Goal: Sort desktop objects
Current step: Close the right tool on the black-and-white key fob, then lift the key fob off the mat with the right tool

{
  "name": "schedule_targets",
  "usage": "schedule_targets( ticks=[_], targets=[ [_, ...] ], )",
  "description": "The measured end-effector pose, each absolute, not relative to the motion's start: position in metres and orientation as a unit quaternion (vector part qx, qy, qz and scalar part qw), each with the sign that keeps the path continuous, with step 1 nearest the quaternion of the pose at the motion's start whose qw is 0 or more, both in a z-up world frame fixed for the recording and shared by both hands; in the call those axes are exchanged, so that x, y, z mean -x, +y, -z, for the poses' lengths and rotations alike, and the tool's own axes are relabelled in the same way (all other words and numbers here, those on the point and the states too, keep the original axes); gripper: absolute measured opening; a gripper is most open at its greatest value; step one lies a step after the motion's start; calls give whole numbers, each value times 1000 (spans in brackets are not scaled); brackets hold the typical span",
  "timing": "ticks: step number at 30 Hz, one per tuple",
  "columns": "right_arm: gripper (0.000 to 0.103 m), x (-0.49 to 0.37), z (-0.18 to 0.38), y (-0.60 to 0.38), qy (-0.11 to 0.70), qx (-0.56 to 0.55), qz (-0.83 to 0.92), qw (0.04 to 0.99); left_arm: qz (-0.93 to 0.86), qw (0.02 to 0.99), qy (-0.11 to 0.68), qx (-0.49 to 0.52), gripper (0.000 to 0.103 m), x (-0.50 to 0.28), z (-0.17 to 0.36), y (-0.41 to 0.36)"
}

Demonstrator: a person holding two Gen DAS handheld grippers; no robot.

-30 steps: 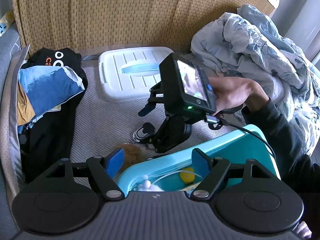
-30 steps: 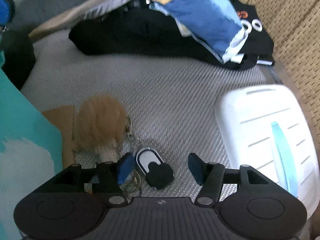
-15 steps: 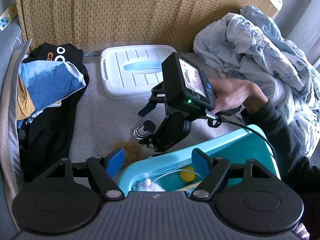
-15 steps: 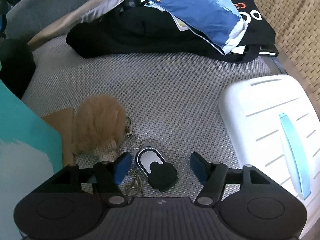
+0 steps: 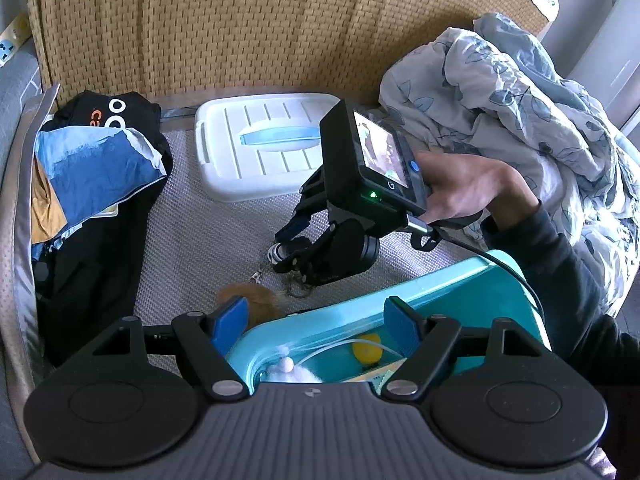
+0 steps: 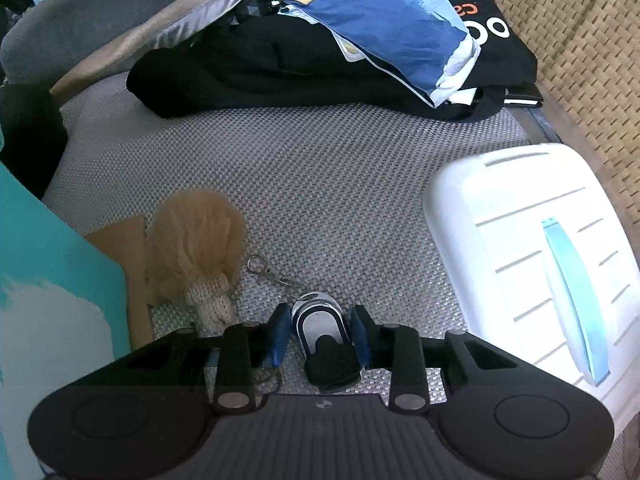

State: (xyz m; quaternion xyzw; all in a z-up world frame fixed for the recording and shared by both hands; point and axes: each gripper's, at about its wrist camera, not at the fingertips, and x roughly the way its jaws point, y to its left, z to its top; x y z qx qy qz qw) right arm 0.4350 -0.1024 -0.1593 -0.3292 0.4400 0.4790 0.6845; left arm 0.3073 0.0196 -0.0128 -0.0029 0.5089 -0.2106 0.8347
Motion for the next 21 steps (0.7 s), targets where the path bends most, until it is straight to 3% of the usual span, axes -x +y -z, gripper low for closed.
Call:
schedule_targets(
  ticks=[21],
  targets=[
    [29, -406, 91, -142, 374, 299, -445, 757, 184, 852, 489, 13, 78, -313, 11, 29]
  ],
)
